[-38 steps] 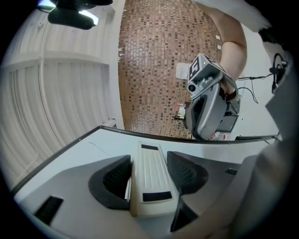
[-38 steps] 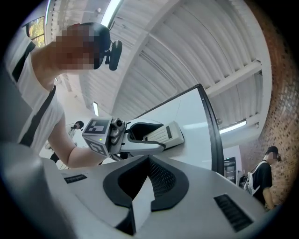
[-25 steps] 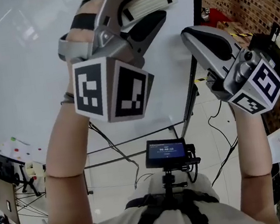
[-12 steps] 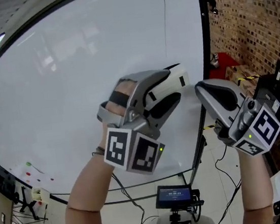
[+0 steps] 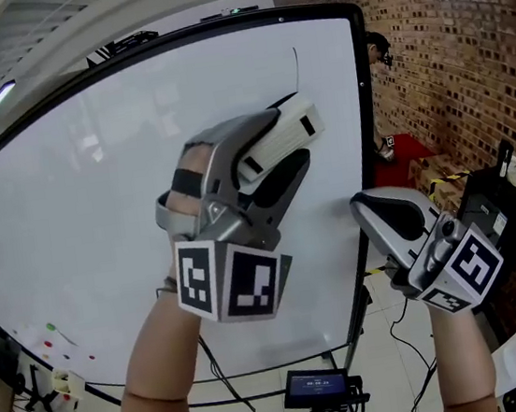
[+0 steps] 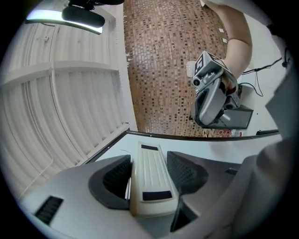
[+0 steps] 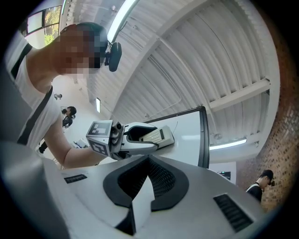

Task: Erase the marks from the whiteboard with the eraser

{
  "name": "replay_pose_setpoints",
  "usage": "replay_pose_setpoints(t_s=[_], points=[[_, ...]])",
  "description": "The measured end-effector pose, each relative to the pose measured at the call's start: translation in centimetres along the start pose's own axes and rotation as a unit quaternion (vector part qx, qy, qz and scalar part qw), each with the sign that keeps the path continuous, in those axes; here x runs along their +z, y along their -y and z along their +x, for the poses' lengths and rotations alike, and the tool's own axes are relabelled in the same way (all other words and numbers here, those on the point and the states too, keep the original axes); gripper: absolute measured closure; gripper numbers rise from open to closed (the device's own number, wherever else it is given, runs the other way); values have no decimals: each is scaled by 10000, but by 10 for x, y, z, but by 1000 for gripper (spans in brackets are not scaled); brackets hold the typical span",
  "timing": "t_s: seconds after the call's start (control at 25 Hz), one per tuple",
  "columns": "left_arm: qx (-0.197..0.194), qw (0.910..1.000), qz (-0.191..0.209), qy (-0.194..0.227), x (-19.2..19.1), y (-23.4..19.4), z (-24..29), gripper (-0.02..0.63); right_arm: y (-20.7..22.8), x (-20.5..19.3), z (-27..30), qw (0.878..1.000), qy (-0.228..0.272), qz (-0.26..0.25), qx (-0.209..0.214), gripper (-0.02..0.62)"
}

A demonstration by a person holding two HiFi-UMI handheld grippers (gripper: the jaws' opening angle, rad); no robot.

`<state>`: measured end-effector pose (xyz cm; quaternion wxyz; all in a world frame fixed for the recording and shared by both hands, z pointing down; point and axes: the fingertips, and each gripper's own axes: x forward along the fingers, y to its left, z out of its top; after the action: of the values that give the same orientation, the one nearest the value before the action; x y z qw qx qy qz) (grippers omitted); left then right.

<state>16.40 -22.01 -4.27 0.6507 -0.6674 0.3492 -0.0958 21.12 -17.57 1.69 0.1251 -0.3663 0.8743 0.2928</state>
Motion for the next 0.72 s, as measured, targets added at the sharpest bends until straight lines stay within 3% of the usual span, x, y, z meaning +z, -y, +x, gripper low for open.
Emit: replay_pose_setpoints(t_s=[0.12,0.28,0.36,0.56,0.72], points=[[-86,9994,332,-37,3,15,1,334,6,-1,-6,10000,-5,20,-56,578],[-1080,9919,670,-66,13,76,-4,334,10,-1,-13,9998,27,70,-189,578],[-1273,9881,856,-70,15,91,-5,334,13,2,-16,9997,64,83,-229,578],[-1288,9909,396,47,15,73,-2,334,18,6,-20,9995,121,114,-274,578],[-524,9982,288,-35,9,24,-3,334,17,3,-22,9994,96,141,-299,578]])
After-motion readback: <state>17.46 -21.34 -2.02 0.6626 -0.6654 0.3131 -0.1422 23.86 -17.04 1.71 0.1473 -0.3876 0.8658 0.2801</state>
